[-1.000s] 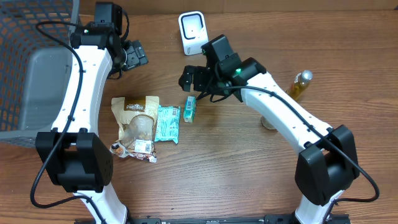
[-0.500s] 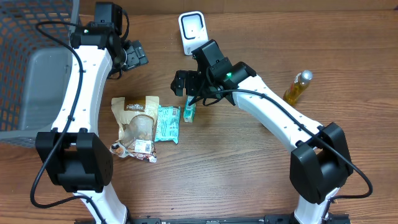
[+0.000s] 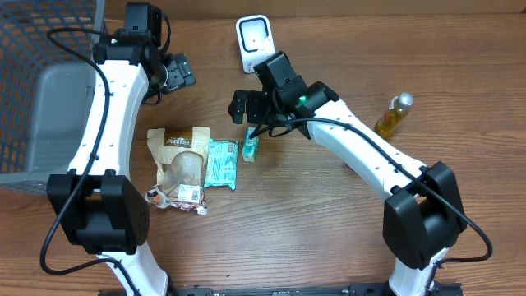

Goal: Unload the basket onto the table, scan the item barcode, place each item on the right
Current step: 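Move the right gripper left over the small teal Kleenex pack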

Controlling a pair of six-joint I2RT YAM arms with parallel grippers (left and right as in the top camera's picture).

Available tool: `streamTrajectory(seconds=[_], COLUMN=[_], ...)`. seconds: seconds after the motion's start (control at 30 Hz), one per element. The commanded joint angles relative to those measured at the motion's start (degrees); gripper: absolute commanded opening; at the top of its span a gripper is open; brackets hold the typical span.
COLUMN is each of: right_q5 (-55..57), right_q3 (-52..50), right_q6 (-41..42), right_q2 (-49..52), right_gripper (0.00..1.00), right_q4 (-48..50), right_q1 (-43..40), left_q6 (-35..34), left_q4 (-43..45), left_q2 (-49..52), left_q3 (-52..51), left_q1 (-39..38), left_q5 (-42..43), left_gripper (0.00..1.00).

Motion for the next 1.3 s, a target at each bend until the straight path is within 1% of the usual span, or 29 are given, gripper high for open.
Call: streamTrajectory(seconds=[0.0, 1.27], right_q5=[3.4, 3.4], right_q3=[0.3, -0.5], right_q6=[0.0, 0.0], right_q2=[0.1, 0.6], right_gripper=[1.00, 1.00], right_q4=[0.0, 1.5], right_q1=[0.0, 0.0], left_q6=[-0.6, -0.6], left_q4=[0.0, 0.0], left_q2=[-0.7, -0.7], left_q3=[1.1, 1.1], left_q1=[0.0, 0.0], left_q5=[0.3, 0.3], left_gripper=[1.00, 1.00])
